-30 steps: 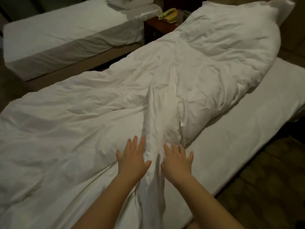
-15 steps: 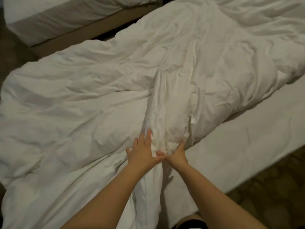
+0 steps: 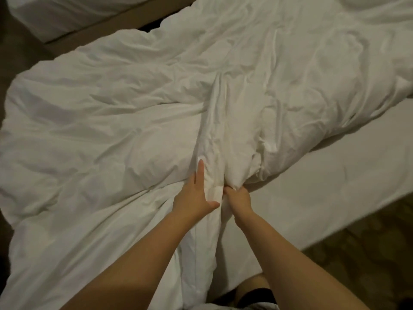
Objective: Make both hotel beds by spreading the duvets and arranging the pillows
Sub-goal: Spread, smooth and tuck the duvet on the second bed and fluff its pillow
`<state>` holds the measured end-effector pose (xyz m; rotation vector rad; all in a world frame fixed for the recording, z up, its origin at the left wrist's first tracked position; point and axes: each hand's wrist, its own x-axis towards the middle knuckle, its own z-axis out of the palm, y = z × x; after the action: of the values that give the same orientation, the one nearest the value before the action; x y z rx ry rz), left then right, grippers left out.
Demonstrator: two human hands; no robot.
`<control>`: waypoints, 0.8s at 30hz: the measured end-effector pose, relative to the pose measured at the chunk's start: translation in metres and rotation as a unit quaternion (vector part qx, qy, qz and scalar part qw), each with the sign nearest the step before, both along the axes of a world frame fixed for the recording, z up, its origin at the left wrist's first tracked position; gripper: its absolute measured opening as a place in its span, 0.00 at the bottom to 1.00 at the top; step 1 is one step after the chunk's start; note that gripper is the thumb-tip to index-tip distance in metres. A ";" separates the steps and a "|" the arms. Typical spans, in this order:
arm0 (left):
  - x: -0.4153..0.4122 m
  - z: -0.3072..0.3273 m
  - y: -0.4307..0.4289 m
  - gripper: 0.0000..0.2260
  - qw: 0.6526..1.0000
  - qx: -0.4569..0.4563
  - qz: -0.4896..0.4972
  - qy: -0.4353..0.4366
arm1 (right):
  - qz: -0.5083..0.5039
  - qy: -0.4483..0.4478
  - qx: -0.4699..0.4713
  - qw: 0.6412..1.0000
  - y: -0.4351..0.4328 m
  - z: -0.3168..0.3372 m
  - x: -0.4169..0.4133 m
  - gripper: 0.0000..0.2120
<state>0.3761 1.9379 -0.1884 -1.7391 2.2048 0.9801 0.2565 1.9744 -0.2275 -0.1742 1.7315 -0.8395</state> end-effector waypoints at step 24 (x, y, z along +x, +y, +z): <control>0.055 0.144 0.135 0.35 0.971 -0.053 -0.114 0.202 | -0.222 0.202 -0.119 0.947 0.171 0.187 0.015 0.10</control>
<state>0.4312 2.0730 -0.0445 -1.3726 2.6767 1.2681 0.2715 2.1454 -0.0401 -0.1224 2.0865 -1.4249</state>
